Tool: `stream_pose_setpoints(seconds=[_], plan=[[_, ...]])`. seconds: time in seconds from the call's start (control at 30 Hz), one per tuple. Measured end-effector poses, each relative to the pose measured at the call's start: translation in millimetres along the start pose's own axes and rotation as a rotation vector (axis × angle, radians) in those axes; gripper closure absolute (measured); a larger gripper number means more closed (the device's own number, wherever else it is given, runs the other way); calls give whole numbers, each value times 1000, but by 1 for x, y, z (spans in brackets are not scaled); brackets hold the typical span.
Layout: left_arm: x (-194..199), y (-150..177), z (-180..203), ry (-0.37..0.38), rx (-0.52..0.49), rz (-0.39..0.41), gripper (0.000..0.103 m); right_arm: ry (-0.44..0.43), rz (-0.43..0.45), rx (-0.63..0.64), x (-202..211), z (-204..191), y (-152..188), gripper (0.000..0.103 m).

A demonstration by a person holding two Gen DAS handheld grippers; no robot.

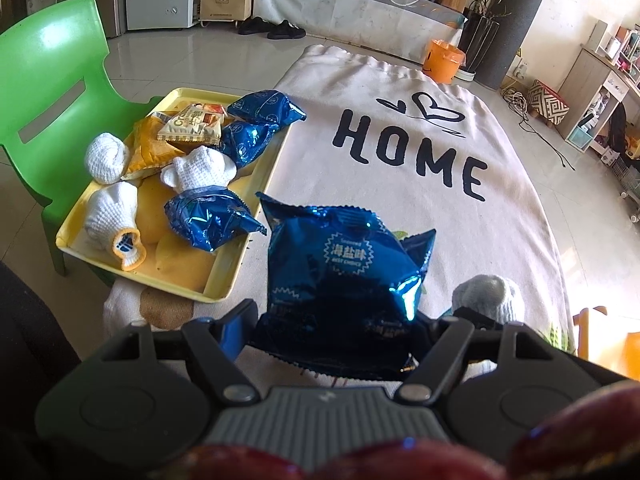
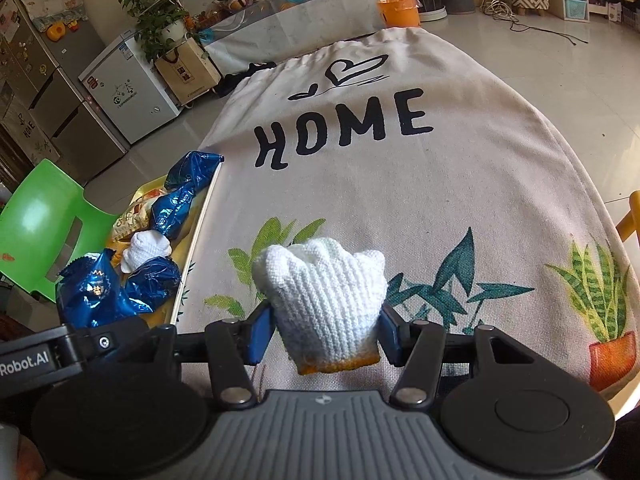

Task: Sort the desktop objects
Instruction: 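Carry the blue bag and white glove up and over the yellow tray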

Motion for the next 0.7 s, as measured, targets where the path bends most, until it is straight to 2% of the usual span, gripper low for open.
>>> stream_pose_setpoints(seconds=[0.23, 0.43, 0.7], plan=[[-2, -8, -23, -11, 50, 9, 29, -42, 3, 40, -1, -15, 5, 48], [-4, -37, -54, -32, 110, 45, 29, -77, -5, 51, -5, -31, 8, 48], [-14, -77, -96, -96, 155, 85, 29, -128, -12, 24, -11, -59, 3, 48]])
Point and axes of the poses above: each gripper's, at about its wrist camera, not at the fingertips, and x roughly against the way its jaws point, z to its right, y to its underside, the point moved 7 cm from there along -x, roughly the way its jaws point, and after that the axes turned 9 degrees about y, right-handed, at the moved point
